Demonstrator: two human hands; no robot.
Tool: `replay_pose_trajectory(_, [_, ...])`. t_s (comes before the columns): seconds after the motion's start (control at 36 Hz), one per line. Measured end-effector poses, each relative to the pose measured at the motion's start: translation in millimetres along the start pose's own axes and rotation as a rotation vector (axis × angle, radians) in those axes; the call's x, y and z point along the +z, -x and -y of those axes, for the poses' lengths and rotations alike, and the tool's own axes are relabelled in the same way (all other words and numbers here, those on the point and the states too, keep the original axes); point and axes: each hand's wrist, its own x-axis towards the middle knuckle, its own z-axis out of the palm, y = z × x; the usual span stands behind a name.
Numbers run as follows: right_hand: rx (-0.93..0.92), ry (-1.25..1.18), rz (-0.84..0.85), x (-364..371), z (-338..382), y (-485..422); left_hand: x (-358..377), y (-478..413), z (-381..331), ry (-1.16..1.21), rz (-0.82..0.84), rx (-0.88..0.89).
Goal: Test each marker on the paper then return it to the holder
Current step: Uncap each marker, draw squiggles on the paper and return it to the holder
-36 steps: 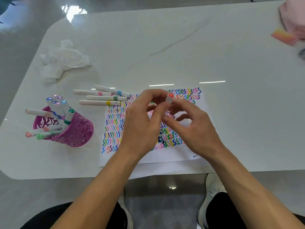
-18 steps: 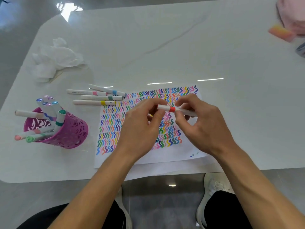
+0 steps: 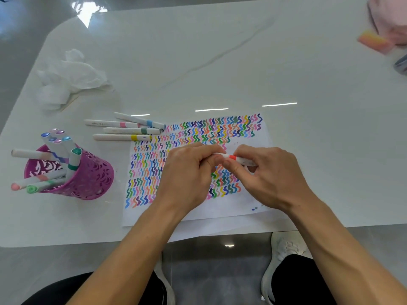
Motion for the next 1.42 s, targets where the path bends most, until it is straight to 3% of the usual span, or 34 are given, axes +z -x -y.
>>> replay_pose_trajectory(0.19, [0.175,-0.228,-0.049,-9,-6,-2,-1,-5,2,0.119,-0.090,-0.121])
replay_pose_trajectory(0.33, [0.291,-0.493,-0.126,-13,-18,-5,3,-5,4,-0.010,-0.111,-0.091])
replay_pose_trajectory(0.67, [0.380,-0.838,-0.288,-15,-27,-9,8,-9,-2,-0.077,-0.089,-0.018])
replay_pose_trajectory(0.83, [0.315,-0.762,-0.291,-16,-38,-9,11,-13,0,-0.100,-0.063,0.006])
replay_pose_trajectory(1.08, [0.397,-0.856,-0.325,-5,-37,-18,24,-15,11,-0.227,-0.026,0.077])
replay_pose_trajectory(1.42, [0.468,-0.795,-0.439,5,-39,-14,26,-17,13,-0.245,0.009,0.006])
